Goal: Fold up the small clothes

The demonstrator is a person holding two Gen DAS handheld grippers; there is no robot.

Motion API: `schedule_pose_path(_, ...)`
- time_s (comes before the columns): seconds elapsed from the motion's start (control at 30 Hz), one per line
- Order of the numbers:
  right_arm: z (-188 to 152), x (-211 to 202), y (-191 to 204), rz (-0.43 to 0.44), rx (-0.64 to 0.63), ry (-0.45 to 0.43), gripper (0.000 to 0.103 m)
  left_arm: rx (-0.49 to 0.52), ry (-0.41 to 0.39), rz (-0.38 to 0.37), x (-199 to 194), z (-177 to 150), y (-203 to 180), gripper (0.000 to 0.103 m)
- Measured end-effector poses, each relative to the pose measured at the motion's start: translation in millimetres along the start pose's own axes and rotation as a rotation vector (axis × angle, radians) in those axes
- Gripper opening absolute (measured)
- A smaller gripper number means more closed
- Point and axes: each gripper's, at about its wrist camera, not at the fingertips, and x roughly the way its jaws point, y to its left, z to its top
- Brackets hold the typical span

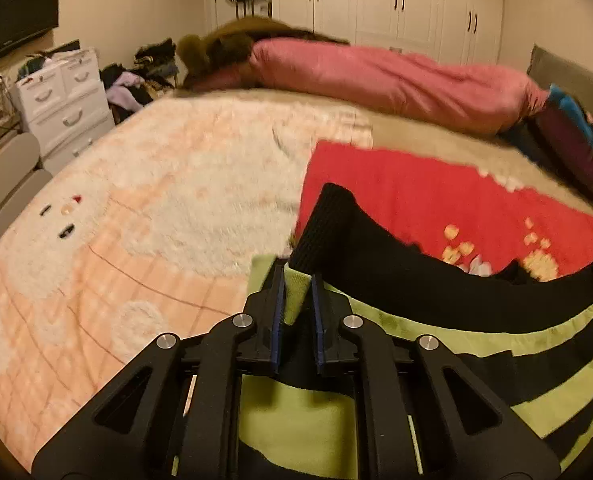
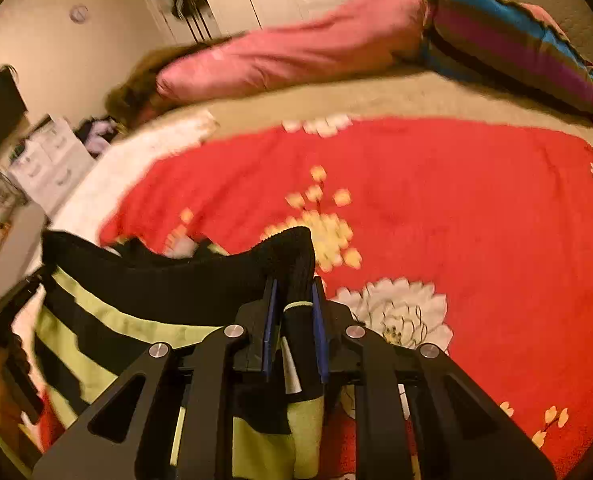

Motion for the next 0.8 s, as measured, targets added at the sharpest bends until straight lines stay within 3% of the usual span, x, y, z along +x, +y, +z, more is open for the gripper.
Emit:
schedule_pose_path(0.2, -21, 35, 0, -0.095, -0.093, 0.083, 0.018, -0.017, 0.029, 0.061, 12, -34, 11, 0.021)
schedule_pose_path(0.3, -23, 35, 0, -0.089, -0.087, 0.079, 0.021, -0.011, -0.011, 0.066, -5, -42, 16, 0.021)
schedule_pose_path(0.33, -23, 32, -2, -0.072, -0.071, 0.074, 0.027, -0.003, -0.039, 0.077, -14, -42, 18, 0.026)
schedule_pose_path(0.37, -22, 26, -5, -0.056, -0.045, 0.06, 0.031, -0.004, -0.071, 0.103, -24, -41, 20, 0.039)
schedule_pose_path(0.4, -22, 19, -7, -0.045, -0.024, 0.043, 0.045, -0.019, -0.094, 0.11, -32, -40, 23, 0.045)
schedule_pose_path(0.43, -22, 8, -11, -0.024, 0.005, 0.013, 0.051, -0.044, -0.117, 0.105, -40, -38, 28, 0.051)
schedule_pose_path(0.6, -35, -37, -21, 0.033, 0.041, -0.034, 0.052, -0.144, -0.117, 0.088, -56, -40, 50, 0.056)
schedule_pose_path(0.8, -79, -80, -30, 0.09, 0.083, -0.024, 0.055, -0.248, -0.081, 0.068, -73, -57, 80, 0.063)
